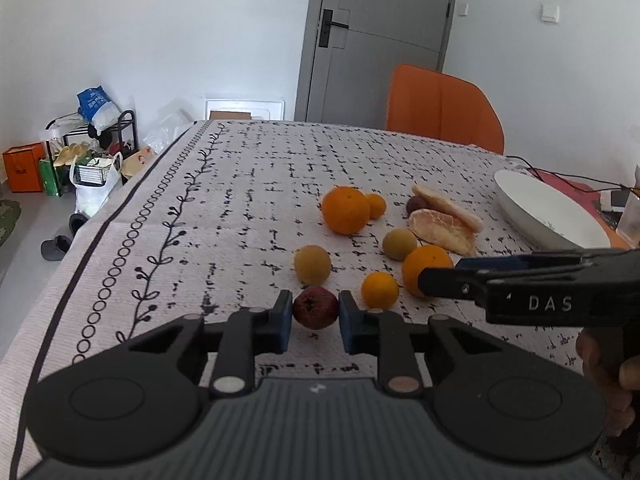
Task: Organize fruits
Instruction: 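Grasp the red plum with the left tool while the right tool grasps a large orange, then carry both fruits over the white bowl and open both tools to drop them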
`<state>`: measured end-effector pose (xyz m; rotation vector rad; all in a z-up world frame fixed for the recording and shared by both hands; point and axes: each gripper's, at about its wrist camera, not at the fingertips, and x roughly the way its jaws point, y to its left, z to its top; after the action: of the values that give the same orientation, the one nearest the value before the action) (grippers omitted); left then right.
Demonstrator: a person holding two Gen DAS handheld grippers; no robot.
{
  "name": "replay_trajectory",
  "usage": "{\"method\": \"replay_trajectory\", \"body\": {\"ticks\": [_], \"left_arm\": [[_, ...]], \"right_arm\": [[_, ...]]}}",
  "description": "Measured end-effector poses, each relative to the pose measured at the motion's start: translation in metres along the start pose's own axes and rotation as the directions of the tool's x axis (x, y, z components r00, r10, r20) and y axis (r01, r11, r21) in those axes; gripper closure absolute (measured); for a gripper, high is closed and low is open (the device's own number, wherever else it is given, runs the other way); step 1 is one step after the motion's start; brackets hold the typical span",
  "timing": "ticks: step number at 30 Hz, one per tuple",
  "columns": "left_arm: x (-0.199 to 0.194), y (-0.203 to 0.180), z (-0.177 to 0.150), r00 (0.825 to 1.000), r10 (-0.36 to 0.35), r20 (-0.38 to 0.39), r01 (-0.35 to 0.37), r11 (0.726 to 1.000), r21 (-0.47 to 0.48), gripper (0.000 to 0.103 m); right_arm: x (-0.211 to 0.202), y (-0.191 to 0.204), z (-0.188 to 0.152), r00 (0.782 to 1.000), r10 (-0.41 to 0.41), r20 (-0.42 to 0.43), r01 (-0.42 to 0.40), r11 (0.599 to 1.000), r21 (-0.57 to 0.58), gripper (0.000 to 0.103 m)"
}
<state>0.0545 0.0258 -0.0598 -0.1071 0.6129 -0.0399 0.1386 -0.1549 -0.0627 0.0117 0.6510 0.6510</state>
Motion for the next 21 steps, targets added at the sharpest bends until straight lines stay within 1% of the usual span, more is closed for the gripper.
{"method": "replay_trajectory", "body": {"ticks": [2, 4, 5, 11, 21], "left_arm": [[0.0, 0.0, 0.002, 1.0, -0.003, 0.004, 0.003, 1.0, 0.0, 0.08], [0.0, -0.001, 0.004, 1.0, -0.01, 0.003, 0.01, 1.0, 0.0, 0.08], [0.001, -0.002, 0.005, 1.0, -0.014, 0.004, 0.014, 1.0, 0.004, 0.08], [0.001, -0.013, 0.014, 1.0, -0.019, 0.02, 0.019, 0.999, 0.028, 0.08], [0.007, -0.046, 0.024, 0.996, -0.086, 0.026, 0.083, 0.993, 0.085, 0.08]], "right_arm": [[0.002, 0.0, 0.0, 1.0, 0.012, -0.003, -0.012, 1.0, -0.005, 0.053], [0.005, -0.001, -0.002, 0.999, 0.031, -0.007, -0.031, 0.999, -0.008, 0.068], [0.005, -0.001, -0.001, 0.999, 0.049, -0.01, -0.049, 0.999, 0.003, 0.068], [-0.013, -0.011, -0.003, 0.998, 0.062, 0.029, -0.063, 0.998, 0.028, 0.069], [-0.052, -0.041, -0.007, 0.994, -0.013, 0.108, 0.003, 0.996, 0.088, 0.069]]}}
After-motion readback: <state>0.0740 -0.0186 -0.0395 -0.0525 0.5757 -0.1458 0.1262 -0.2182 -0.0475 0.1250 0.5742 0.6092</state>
